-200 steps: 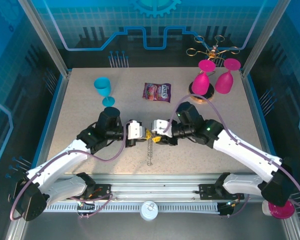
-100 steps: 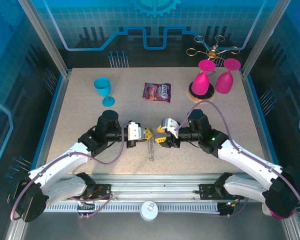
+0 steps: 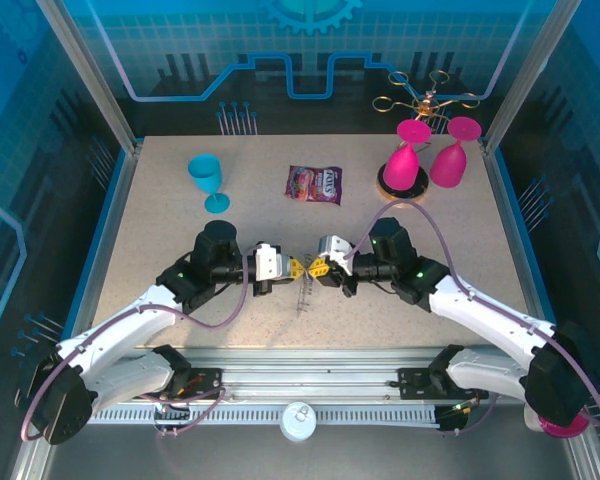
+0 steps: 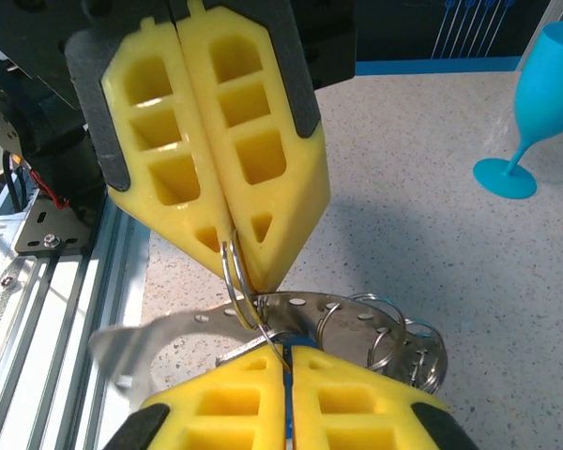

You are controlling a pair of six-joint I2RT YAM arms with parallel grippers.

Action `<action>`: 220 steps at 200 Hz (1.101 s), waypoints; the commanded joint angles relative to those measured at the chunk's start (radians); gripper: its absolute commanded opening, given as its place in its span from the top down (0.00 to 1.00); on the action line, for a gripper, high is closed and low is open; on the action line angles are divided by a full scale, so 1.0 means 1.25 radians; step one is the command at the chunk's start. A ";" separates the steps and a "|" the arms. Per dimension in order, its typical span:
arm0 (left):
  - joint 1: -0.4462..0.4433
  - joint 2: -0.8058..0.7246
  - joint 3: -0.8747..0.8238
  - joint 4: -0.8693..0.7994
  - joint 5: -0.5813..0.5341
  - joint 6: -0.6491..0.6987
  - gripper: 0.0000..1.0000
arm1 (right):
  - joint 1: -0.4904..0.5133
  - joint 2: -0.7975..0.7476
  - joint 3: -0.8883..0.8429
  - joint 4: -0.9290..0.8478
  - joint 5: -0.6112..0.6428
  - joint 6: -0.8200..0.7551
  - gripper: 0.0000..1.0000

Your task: Put the keys on the keyring

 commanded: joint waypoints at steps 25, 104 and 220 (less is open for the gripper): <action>-0.003 -0.019 -0.009 0.094 0.063 -0.043 1.00 | 0.018 0.030 0.014 0.040 0.004 0.012 0.88; -0.004 -0.011 -0.016 0.093 0.057 -0.032 1.00 | 0.009 -0.038 -0.031 0.103 -0.029 0.013 0.67; -0.004 0.010 0.038 -0.008 -0.015 -0.020 0.78 | 0.046 -0.015 0.075 -0.097 0.051 -0.108 1.00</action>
